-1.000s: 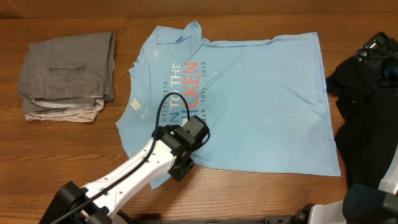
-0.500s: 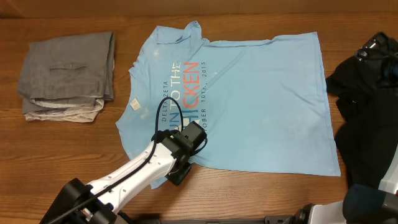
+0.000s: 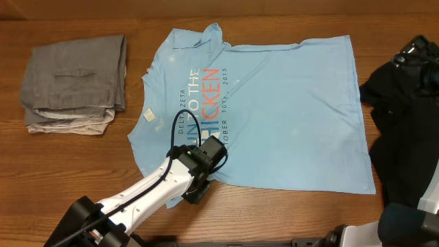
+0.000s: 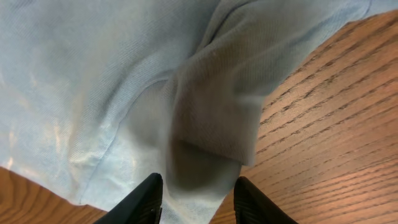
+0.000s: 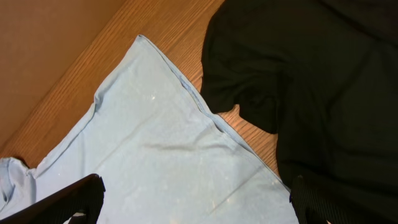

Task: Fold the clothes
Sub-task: 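Hold the hem with the left gripper and pull it up-left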

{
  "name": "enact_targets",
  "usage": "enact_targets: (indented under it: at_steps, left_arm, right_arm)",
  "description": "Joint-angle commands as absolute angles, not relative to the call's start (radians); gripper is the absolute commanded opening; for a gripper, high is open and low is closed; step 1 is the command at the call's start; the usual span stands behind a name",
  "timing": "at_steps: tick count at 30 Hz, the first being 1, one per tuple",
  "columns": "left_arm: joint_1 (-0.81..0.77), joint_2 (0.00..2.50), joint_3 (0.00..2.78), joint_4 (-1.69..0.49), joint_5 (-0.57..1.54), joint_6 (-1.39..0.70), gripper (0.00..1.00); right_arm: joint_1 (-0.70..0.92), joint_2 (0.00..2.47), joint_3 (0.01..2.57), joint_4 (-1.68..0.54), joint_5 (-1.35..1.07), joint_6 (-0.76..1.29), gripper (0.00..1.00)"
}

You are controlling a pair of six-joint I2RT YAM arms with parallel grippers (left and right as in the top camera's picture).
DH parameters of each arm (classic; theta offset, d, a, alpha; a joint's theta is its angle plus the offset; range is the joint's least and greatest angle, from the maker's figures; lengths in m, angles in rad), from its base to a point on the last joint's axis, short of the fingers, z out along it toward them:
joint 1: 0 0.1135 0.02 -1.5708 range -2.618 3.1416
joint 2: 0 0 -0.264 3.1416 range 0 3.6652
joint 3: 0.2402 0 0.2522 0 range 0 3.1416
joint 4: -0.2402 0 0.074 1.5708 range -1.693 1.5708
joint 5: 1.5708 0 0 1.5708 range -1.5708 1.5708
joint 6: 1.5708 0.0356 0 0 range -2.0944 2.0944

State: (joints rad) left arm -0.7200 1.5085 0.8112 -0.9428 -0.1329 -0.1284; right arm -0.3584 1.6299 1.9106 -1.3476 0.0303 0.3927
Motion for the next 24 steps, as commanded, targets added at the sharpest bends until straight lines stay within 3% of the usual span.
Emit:
enact_targets:
  at_steps: [1,4,7,9,10,24]
  left_arm:
    - [-0.720,1.517,0.797,-0.930,-0.110,-0.135,0.40]
    - [-0.720,1.517,0.788,-0.913,-0.111,-0.135,0.37]
    - [-0.720,1.517,0.788,-0.910,-0.112,-0.135,0.22]
    - [-0.720,1.516,0.788,-0.911,-0.118,-0.133,0.07]
    - [-0.720,1.516,0.789,-0.911,-0.127,-0.128,0.04]
    - [-0.720,1.516,0.818,-0.821,-0.503,-0.127,0.06]
  right_arm:
    - [-0.356,1.620,1.917,-1.345,0.032,0.400,1.00]
    - [-0.356,1.620,1.917,-1.345,0.032,0.400,1.00]
    - [-0.356,1.620,1.917,-1.345,0.032,0.400,1.00]
    - [-0.356,1.620,1.917,-1.345,0.032,0.401,1.00]
    - [-0.356,1.620,1.917,-1.345,0.032,0.401,1.00]
    - [-0.356,1.620,1.917,-1.345,0.032,0.400,1.00]
